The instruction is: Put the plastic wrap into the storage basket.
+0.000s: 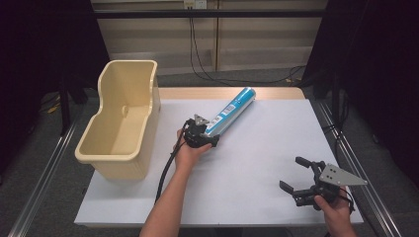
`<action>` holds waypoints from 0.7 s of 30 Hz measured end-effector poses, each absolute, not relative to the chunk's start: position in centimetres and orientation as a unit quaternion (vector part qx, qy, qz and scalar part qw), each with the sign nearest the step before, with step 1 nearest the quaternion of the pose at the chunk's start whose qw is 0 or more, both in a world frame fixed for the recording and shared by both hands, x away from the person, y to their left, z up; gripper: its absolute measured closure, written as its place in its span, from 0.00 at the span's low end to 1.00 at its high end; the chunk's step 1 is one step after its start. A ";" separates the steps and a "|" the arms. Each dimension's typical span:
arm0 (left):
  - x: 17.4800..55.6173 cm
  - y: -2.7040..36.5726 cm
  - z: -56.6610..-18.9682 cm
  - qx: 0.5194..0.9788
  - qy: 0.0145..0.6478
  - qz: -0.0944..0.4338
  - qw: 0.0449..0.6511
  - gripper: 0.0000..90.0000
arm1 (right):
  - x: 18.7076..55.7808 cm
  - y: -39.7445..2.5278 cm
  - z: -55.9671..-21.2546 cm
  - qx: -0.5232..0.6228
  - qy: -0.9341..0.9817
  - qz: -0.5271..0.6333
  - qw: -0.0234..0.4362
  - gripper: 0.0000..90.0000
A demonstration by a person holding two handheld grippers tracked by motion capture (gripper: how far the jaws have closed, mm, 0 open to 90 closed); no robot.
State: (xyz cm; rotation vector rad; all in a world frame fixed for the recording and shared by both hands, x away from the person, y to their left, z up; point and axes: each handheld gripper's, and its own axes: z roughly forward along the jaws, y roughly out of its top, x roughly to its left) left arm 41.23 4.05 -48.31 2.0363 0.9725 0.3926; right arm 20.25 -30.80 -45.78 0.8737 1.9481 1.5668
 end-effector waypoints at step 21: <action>30.0 12.4 -47.4 0.811 0.401 0.124 0.409 0.35 | 20.1 -30.4 -45.9 0.319 0.718 0.570 0.242 0.01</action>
